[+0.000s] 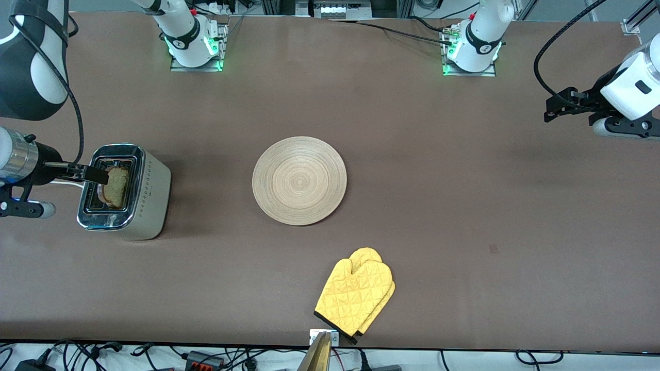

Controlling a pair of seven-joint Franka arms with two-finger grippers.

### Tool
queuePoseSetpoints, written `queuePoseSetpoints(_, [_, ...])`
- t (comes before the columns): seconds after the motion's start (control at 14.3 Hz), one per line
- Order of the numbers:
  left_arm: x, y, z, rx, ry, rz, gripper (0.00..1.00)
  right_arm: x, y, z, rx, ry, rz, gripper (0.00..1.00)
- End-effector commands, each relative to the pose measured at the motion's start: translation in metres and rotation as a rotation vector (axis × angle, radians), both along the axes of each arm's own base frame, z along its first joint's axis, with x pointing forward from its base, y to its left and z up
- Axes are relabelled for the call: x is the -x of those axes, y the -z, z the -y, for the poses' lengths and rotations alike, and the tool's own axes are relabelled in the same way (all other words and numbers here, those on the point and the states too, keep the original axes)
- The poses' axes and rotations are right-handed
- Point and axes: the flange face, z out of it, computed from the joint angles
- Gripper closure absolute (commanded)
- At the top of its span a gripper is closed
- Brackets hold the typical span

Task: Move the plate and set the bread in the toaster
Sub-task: 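Lower the bread into the toaster slot and open the right gripper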

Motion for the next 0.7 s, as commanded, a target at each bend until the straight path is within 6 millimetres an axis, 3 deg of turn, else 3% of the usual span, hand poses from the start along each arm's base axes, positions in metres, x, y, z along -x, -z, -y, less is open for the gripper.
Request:
queuePoseSetpoints(0.0, [0.001, -0.007, -0.003, 0.022, 0.010, -0.004, 0.00, 0.000, -0.010, 0.003, -0.027, -0.012, 0.026, 0.00])
queuePoseSetpoints(0.21, [0.001, -0.007, -0.005, 0.022, 0.008, -0.004, 0.00, 0.001, -0.017, 0.010, -0.031, -0.006, 0.048, 0.00])
queuePoseSetpoints(0.49, [0.001, -0.007, -0.005, 0.022, 0.008, -0.004, 0.00, 0.011, -0.040, 0.055, -0.106, -0.024, 0.116, 0.00])
queuePoseSetpoints(0.63, [0.001, -0.007, -0.005, 0.022, 0.008, -0.004, 0.00, 0.020, -0.047, 0.060, -0.098, -0.030, 0.128, 0.00])
